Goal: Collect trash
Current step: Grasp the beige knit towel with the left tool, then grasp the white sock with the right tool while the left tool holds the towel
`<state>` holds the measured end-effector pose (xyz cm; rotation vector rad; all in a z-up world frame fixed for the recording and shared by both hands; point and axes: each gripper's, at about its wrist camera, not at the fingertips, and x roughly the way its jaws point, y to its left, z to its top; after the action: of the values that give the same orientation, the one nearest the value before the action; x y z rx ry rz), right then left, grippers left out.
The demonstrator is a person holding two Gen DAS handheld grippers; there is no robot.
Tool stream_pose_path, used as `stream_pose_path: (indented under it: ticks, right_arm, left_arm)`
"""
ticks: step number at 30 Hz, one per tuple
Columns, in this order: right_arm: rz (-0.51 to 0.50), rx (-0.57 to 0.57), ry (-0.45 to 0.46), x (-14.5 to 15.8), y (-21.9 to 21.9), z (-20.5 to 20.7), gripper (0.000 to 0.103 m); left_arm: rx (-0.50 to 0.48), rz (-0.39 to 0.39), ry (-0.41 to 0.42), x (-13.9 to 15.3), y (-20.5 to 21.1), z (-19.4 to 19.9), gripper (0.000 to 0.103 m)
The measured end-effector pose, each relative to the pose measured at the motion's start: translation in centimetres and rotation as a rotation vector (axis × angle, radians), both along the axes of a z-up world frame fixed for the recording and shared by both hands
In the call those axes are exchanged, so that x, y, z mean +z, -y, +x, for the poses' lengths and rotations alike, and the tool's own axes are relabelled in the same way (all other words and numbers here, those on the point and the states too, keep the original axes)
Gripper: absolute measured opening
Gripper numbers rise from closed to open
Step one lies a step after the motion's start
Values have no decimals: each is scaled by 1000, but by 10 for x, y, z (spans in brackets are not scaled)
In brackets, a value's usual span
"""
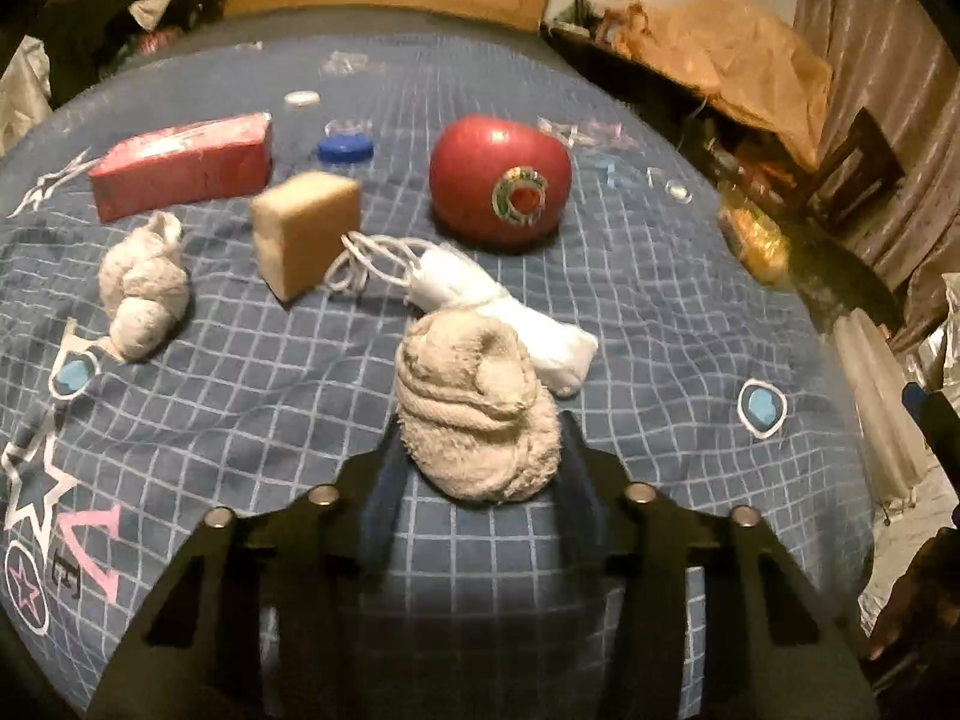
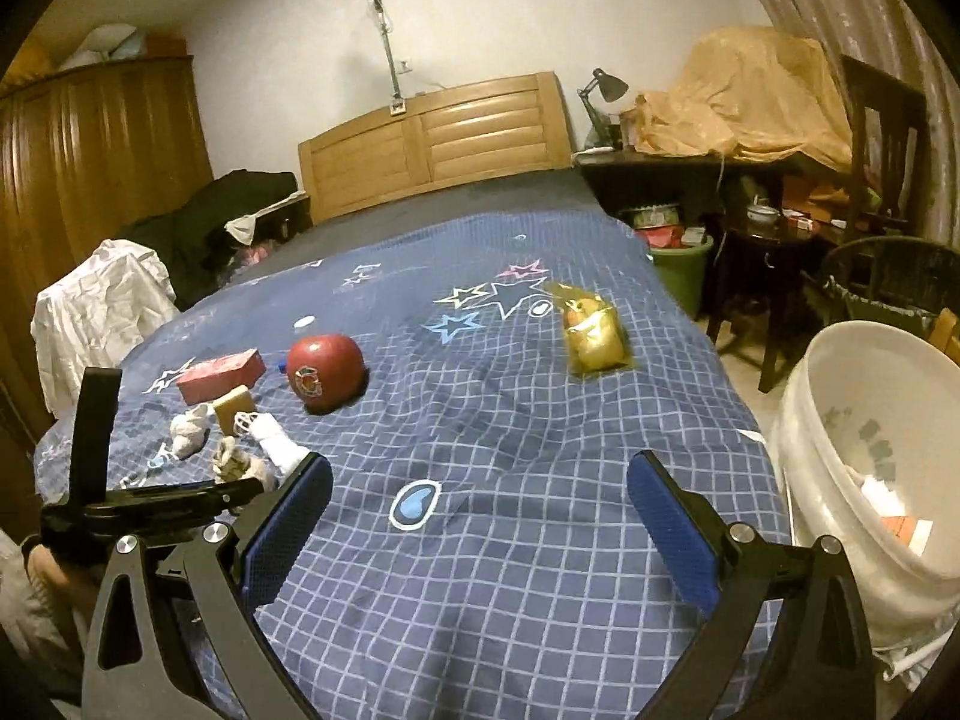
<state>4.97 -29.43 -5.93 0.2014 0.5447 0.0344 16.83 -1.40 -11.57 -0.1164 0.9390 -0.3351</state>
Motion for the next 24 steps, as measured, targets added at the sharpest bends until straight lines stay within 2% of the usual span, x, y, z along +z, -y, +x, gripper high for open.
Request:
stream_pose_path:
  ticks: [4,7,11,14,18,21,23,24]
  right_arm:
    - [-3,53,-2,1,-10,7,98]
    - [-4,149,-5,3,-28,17,98]
    - [-3,382,-47,1,-70,49,98]
    - [-48,514,-106,-6,-103,81,96]
    - [-91,616,-204,-21,-139,126,74]
    - [-158,638,-261,-35,-157,151,70]
    - [-211,646,-307,-48,-167,165,63]
    - [-225,649,-321,-54,-170,168,56]
  left_arm:
    - [-30,12,43,17,-12,-20,40]
    - [-30,30,91,36,-26,-40,40]
    - [10,52,111,47,-51,-55,40]
    - [59,43,96,48,-70,-56,40]
    - [105,35,94,51,-86,-53,40]
    - [124,29,90,51,-93,-50,40]
    - [129,28,82,48,-95,-48,40]
    - [133,24,76,46,-97,-46,40]
